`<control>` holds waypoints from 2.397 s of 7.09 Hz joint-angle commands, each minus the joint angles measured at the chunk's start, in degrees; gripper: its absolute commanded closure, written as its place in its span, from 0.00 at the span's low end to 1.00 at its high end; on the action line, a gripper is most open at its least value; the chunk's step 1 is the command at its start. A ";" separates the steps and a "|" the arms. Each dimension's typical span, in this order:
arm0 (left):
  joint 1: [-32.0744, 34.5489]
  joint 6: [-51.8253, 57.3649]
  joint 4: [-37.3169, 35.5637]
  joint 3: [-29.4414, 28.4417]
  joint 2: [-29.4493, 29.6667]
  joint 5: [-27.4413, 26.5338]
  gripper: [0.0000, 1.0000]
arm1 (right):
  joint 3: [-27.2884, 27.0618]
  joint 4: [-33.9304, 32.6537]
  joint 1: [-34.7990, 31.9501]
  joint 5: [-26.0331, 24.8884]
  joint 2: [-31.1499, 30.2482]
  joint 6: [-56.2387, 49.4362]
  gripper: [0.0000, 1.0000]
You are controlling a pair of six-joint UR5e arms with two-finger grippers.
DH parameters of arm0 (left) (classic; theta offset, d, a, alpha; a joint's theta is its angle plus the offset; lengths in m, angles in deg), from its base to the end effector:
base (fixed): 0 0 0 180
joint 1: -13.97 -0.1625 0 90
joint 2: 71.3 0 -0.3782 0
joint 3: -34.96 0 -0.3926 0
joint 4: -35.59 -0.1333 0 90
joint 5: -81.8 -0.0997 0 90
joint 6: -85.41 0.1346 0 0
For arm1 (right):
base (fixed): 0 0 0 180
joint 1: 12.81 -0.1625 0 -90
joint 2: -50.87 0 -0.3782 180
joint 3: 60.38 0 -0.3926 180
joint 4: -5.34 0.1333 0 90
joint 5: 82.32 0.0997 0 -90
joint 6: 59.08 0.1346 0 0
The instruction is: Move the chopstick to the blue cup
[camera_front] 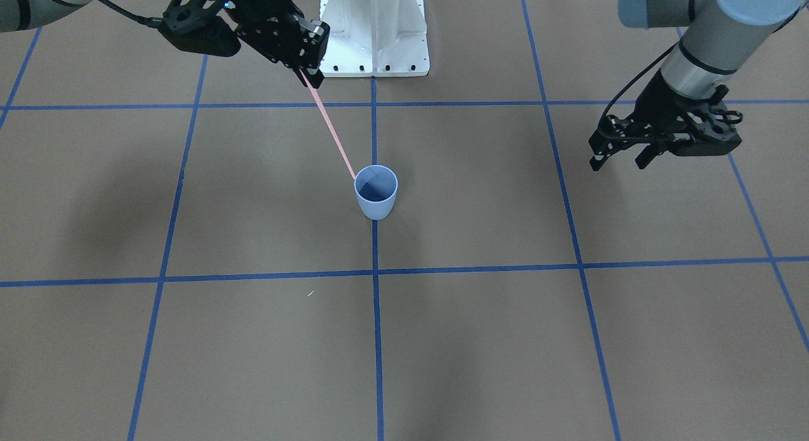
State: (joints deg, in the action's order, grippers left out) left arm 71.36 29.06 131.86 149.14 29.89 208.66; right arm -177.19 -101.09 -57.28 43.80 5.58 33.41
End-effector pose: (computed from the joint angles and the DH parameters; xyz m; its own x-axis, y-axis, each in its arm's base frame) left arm 0.2465 -0.4829 0.3205 0.5897 -0.0991 -0.8015 0.1591 0.9873 -0.0050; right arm -0.3452 -0.4145 0.0394 0.3984 0.4403 0.8046 -0.2385 0.8968 -0.3727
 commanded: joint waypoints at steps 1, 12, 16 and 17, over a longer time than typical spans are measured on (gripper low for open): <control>1.94 0.18 -0.03 -0.62 -1.60 4.09 0.01 | 1.50 0.08 3.93 -2.79 0.99 0.23 1.00; 1.93 1.76 2.25 0.08 -5.99 3.57 0.01 | 3.21 8.61 2.14 -4.22 -6.88 0.50 0.00; 7.45 18.15 5.49 0.08 -11.16 3.48 0.01 | -6.49 8.52 -9.56 -0.70 -28.31 -20.09 0.00; 9.56 19.16 6.03 0.17 -12.84 3.48 0.01 | -6.67 8.95 -11.85 -1.31 -34.11 -29.38 0.00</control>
State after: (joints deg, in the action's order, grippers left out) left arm 78.30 44.93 136.73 149.22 19.30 212.13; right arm -182.92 -92.51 -66.15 42.86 -21.17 14.43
